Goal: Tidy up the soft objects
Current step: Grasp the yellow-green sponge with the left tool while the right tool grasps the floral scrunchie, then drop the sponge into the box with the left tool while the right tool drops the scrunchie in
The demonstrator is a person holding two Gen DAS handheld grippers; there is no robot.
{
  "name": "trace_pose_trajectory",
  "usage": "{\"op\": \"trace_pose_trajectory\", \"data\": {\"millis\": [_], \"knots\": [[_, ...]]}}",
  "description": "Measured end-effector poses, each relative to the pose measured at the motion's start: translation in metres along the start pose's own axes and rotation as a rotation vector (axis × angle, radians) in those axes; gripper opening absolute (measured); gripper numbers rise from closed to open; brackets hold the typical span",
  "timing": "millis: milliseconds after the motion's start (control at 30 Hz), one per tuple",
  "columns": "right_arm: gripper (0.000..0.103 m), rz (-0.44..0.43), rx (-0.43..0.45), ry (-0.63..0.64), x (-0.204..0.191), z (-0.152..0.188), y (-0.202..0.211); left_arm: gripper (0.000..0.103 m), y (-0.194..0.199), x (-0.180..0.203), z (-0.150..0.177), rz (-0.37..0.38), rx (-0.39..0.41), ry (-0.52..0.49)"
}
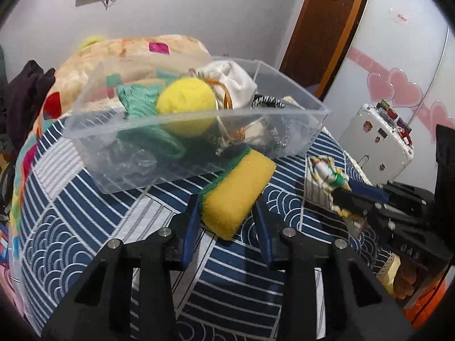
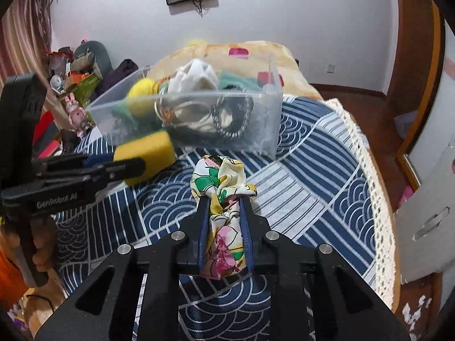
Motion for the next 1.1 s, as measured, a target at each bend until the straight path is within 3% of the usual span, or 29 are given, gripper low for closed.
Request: {"op": "trace_pose_trajectory", "data": {"millis": [333, 633, 833, 1100], "knots": [[0.019, 0.005, 0.115, 0.024, -0.004, -0.042, 0.018, 0.037, 0.055, -0.001, -0.026, -0.008, 0.159, -0.008], [0.019, -0.003, 0.212, 0.053, -0.014, -0.084, 0.019, 0.037, 0.077, -0.018, -0.057, -0.046, 0.258, 0.014], [0.019, -0.017, 0.235, 0.068, -0.025, -0.106, 0.005, 0.037, 0.074, -0.041, -0.070, -0.095, 0.281, 0.052], [0.019, -0.030, 0.143, 0.087, -0.034, -0.114, -0.038, 0.037, 0.044, -0.071, -0.068, -0.139, 0.222, 0.122]]}}
Point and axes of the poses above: each gripper's, at about its wrist camera, not at the fingertips, and y roughly against the way its jaws point, x to its right, z to its underside, the point moved 4 cm from there along -y, roughly the way its jaws point, and after that the axes turned 1 degree about y, right-handed, at the moved point
